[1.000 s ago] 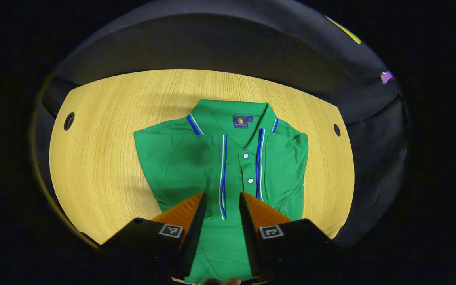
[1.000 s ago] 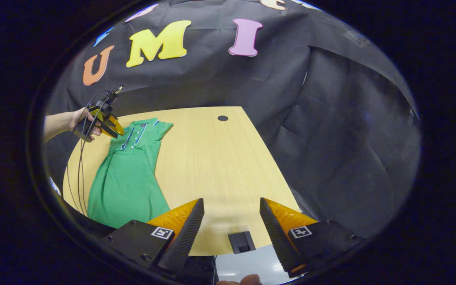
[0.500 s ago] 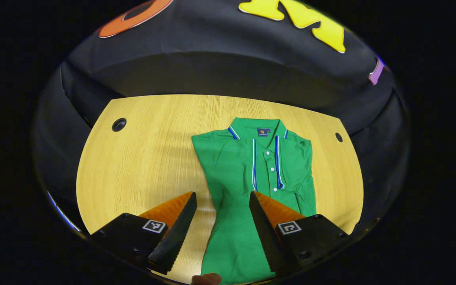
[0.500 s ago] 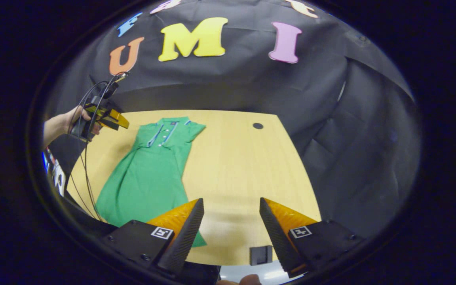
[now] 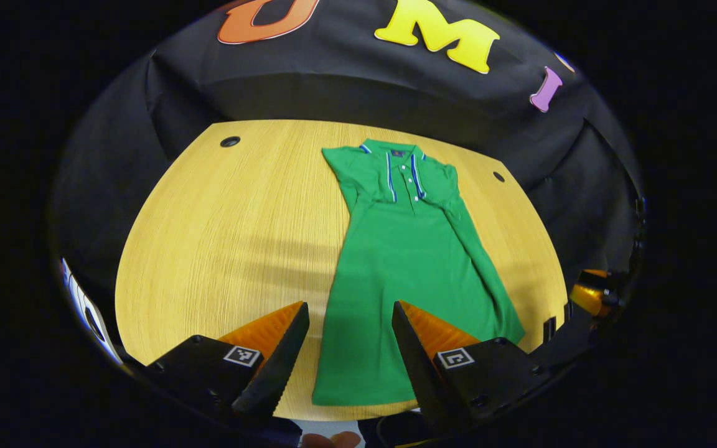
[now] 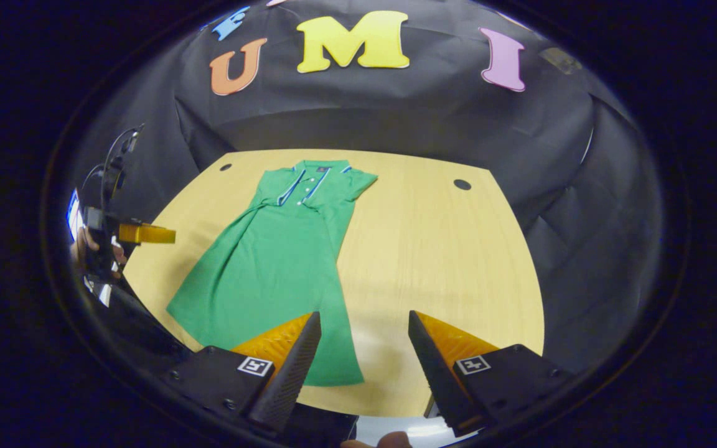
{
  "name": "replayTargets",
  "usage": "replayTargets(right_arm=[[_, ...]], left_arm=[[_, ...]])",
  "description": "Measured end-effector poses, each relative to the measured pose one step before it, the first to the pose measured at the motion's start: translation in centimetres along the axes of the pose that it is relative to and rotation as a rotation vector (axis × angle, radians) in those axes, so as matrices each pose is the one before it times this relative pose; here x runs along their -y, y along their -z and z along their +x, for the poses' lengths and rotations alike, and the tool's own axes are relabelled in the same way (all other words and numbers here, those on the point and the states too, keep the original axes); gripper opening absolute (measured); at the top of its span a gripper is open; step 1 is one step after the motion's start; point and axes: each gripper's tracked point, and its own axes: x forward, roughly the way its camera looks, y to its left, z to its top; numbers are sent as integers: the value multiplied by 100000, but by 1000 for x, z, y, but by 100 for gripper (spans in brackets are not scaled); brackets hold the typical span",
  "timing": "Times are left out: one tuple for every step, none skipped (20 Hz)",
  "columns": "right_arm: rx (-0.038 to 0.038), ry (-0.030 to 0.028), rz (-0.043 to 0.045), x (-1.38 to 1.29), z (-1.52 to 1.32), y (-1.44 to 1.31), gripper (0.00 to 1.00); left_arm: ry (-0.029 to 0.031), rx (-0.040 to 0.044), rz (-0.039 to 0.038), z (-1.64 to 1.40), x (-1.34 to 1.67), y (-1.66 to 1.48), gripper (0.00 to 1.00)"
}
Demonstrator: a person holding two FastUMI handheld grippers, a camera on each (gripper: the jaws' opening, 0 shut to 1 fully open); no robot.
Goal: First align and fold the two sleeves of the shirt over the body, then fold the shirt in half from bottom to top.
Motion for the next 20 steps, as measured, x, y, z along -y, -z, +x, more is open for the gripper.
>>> replayTargets(right_arm=[[-1064,-201,-952,-282,178,595,91],[-1866,-267,-1194,-238,92,921,91],[-1792,-658,-968,-276,-9,982,91],[-2068,43,-937,-43,43,1086,91],[-2260,456,-744,1,177,1135,91],[-2440,147,-278,-141,185,1155,91],[-2323,-205,19,-261,446,998,91],[-2512,-144,18,-402,488,979,91],[-2510,-362,-86,-379,650,881,91],[-2648,-161,-183,-281,752,749,91],[-2857,-373,-67,-337,541,785,91],[-1994,-104,38,-200,629,384,91],[-1629,736,-305,15,629,204,91],[-1090,940,-236,65,489,5,91],[-1420,554,127,77,570,161,91],[-1935,-434,621,-141,470,181,91],[-1669,149,378,11,566,266,91],[-1268,377,-282,150,584,219,91],[-1983,710,-730,191,599,362,91],[-3083,-1252,546,-79,36,457,91]], left_arm=[[-58,-1431,1487,-323,-31,1927,88],[361,-1839,1423,-236,-208,1752,88],[447,-1607,1814,-76,-70,1555,88],[-241,-1049,2216,-64,-369,1332,88],[-912,-1129,1539,80,-581,991,88],[-419,-1442,295,-53,-398,734,88],[219,-1932,-782,174,-147,730,88],[1320,-1639,-811,158,105,599,88],[1504,-2341,-129,328,52,780,88],[27,-3287,340,668,-441,1222,88],[-282,-2893,565,250,-267,810,88],[-282,-2313,461,203,-161,727,88],[6,-2223,189,49,-4,430,88],[-333,-1262,86,94,35,375,88],[-416,-996,-303,198,-21,169,88],[-463,-873,-471,270,-52,181,88],[-620,-847,-292,177,-24,5,88],[-1185,-1149,109,236,-84,119,88],[-910,463,1129,231,26,-282,88],[-1124,-576,972,94,-48,-105,88]])
